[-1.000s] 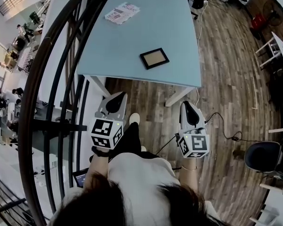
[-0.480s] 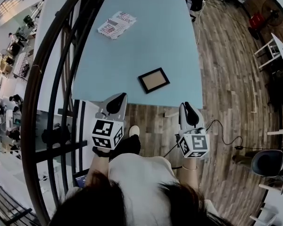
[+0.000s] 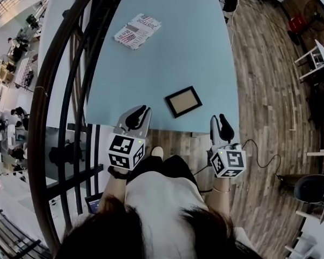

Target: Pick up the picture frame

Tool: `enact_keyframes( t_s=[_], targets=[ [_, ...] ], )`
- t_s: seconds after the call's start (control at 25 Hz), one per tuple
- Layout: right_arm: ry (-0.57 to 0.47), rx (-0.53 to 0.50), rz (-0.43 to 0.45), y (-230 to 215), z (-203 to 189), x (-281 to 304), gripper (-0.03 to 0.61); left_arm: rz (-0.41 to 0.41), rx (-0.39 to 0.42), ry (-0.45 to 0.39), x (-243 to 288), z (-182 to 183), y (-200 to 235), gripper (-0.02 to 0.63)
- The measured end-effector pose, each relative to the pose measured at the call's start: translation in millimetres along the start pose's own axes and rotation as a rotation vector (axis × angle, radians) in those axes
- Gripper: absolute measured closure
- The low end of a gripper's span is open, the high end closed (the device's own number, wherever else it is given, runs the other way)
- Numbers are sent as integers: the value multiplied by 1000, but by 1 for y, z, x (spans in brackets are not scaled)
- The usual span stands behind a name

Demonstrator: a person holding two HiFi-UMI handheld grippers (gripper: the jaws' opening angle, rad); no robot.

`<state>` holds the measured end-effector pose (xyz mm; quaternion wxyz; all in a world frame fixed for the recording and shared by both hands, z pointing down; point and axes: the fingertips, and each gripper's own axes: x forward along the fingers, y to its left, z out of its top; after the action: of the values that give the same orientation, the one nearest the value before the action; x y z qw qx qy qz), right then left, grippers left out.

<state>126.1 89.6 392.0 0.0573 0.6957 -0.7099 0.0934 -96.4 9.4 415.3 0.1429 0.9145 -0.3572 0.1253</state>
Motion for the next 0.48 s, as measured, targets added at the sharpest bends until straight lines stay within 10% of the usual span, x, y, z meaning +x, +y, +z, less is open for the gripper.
enact_keyframes(
  t_s=[0.48],
  targets=[
    [104,15,60,-16,-15,62,485,-18,-83,83,53,-18,13,538]
  ],
)
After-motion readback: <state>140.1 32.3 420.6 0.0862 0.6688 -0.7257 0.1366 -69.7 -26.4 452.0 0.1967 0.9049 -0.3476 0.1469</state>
